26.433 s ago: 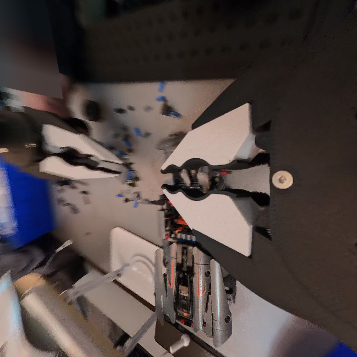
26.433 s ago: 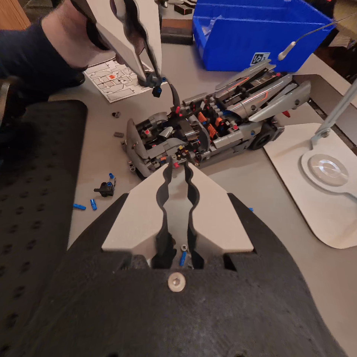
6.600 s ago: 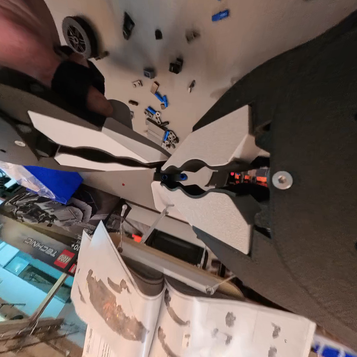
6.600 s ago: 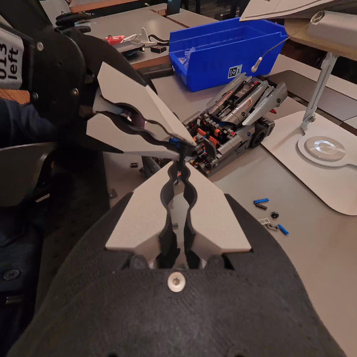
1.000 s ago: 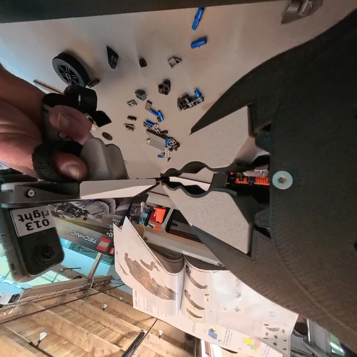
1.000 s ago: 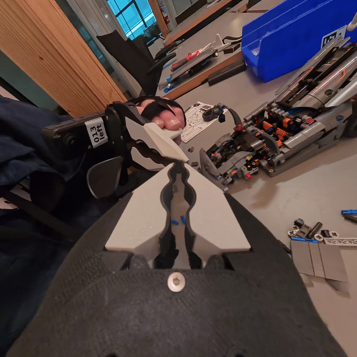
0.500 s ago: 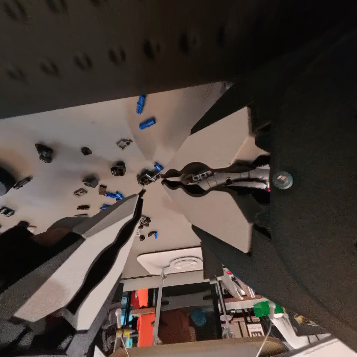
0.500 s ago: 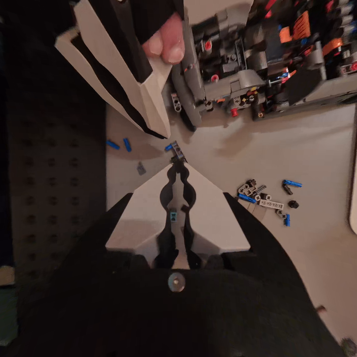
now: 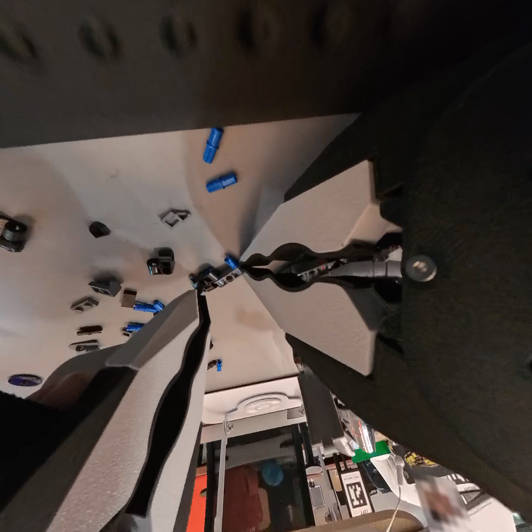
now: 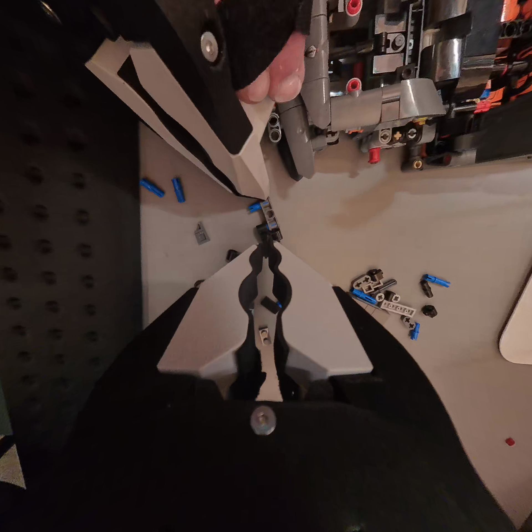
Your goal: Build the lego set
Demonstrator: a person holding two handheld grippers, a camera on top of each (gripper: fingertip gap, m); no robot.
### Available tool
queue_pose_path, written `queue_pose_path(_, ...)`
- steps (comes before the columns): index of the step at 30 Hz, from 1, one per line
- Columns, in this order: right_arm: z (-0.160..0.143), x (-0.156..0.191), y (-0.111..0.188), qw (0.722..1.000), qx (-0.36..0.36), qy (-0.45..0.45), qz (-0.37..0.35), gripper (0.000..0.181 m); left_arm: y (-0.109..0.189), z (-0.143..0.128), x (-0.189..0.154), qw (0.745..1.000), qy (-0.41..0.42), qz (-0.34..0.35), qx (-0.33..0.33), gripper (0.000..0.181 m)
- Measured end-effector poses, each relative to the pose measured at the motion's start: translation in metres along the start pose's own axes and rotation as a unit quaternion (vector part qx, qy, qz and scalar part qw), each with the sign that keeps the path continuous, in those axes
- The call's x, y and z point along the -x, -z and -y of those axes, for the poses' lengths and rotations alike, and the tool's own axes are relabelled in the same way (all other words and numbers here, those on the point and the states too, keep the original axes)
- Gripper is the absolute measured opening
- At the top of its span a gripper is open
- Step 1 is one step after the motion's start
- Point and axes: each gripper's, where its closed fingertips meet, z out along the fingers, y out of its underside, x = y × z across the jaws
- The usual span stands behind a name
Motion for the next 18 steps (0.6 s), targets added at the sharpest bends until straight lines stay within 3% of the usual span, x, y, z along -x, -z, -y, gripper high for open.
queue_pose_path(4,0.0015,0.0021,-0.0004,1.0,0.008,0.013,0.007,0.0,0.0066,0.0074,0.0084,1.0,0.013,0.01,-0.025,0.0)
queue_pose_path(18,0.0046,0.0068,-0.0086,0.996,0.068,0.053,0.04,0.0,-0.0004,0.0087,0.0045,1.0,0.008,0.011,-0.023,0.0)
